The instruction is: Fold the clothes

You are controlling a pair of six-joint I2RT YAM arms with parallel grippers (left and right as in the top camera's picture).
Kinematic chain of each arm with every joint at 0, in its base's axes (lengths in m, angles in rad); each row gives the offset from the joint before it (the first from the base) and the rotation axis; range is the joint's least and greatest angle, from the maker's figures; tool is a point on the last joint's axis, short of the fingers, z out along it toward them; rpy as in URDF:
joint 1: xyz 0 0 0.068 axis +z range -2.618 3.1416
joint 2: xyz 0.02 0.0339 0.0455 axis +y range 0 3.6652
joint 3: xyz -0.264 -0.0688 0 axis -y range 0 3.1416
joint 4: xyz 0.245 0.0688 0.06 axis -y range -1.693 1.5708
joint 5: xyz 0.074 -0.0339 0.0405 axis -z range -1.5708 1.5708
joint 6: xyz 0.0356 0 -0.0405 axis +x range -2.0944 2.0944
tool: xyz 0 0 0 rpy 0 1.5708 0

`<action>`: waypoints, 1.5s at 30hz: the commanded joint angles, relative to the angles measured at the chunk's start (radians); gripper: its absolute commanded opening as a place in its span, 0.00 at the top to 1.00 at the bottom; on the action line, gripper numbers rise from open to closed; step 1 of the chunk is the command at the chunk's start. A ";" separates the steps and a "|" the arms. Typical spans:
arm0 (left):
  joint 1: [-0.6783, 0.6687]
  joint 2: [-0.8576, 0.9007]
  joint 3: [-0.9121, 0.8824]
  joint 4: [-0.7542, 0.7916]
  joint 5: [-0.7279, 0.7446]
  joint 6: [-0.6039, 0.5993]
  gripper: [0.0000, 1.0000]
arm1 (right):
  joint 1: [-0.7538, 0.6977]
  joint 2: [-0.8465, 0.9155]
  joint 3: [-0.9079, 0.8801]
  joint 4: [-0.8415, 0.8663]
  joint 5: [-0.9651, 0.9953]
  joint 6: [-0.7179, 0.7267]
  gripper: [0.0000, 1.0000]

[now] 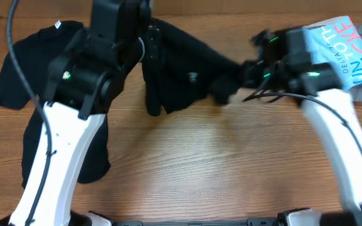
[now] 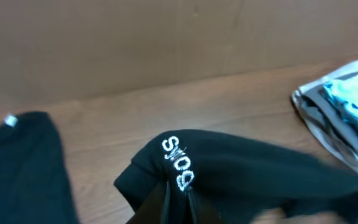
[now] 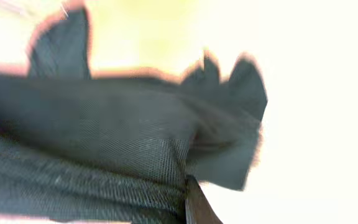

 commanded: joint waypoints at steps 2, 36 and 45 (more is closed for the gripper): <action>0.011 -0.096 0.026 -0.018 -0.095 0.156 0.92 | -0.068 -0.049 0.263 -0.204 0.054 -0.101 0.96; 0.027 -0.018 0.024 -0.011 -0.389 0.150 0.96 | -0.078 0.233 0.782 -0.489 0.188 -0.131 0.96; 0.166 -0.029 0.129 0.140 -0.391 0.169 0.96 | -0.078 0.265 0.782 -0.135 0.181 -0.131 0.96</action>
